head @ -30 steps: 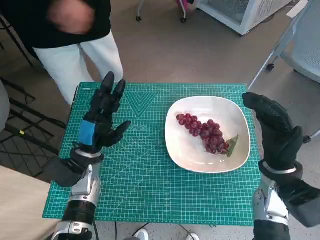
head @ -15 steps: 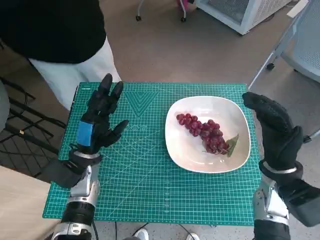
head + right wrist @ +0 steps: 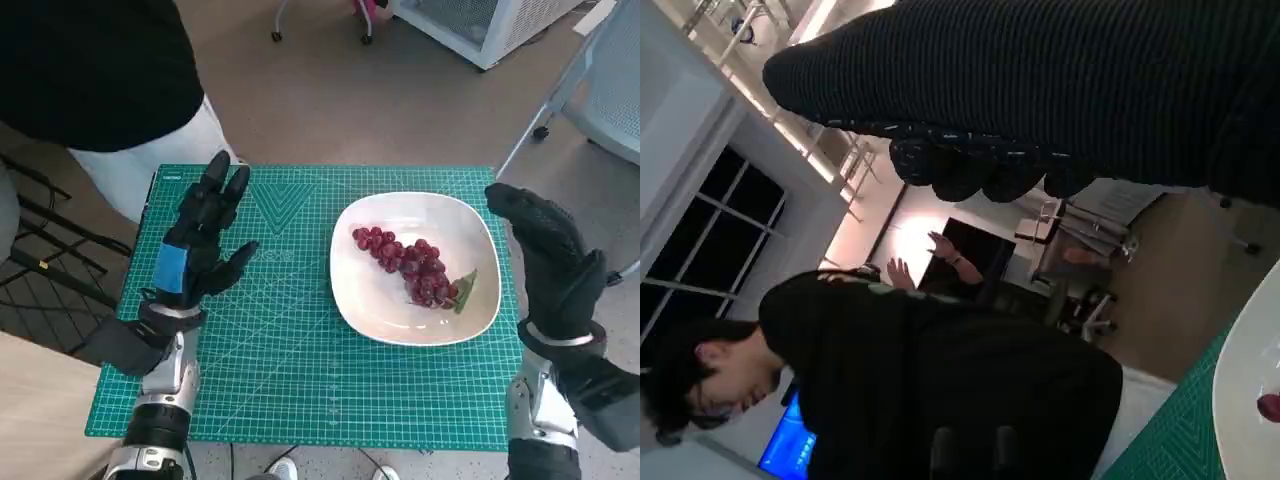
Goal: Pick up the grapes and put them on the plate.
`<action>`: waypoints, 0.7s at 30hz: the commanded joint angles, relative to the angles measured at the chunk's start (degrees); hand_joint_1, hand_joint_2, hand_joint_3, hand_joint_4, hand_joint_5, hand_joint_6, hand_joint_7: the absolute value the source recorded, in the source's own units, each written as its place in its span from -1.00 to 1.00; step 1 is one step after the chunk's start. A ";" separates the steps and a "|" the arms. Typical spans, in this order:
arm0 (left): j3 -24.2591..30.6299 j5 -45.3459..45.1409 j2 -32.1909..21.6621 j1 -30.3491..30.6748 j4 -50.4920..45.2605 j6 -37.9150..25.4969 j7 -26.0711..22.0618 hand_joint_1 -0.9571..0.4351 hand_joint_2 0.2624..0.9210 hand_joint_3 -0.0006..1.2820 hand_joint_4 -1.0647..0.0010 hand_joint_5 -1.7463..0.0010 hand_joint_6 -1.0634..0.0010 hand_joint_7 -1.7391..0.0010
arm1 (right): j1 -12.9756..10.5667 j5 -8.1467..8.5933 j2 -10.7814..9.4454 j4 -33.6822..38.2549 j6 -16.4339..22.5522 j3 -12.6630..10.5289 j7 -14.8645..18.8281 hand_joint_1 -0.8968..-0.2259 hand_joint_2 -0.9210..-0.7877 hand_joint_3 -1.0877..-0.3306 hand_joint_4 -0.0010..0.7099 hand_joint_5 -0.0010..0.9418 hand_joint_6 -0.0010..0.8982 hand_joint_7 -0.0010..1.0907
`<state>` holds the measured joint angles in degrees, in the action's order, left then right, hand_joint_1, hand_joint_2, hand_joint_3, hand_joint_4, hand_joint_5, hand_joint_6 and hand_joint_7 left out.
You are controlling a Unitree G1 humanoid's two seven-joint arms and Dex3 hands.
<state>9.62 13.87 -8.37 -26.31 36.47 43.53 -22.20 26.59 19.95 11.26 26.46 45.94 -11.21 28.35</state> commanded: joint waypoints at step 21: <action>-0.56 1.39 0.75 1.75 -3.61 -2.90 -3.03 -0.26 1.00 -0.66 0.36 0.99 0.43 0.97 | 0.21 -0.14 0.37 2.15 0.41 0.08 1.54 -0.02 -1.00 0.01 -0.49 -0.98 -1.00 -0.33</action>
<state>9.25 14.63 -7.75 -25.35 34.09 41.17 -24.91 27.04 19.95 11.26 27.48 46.41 -11.13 29.16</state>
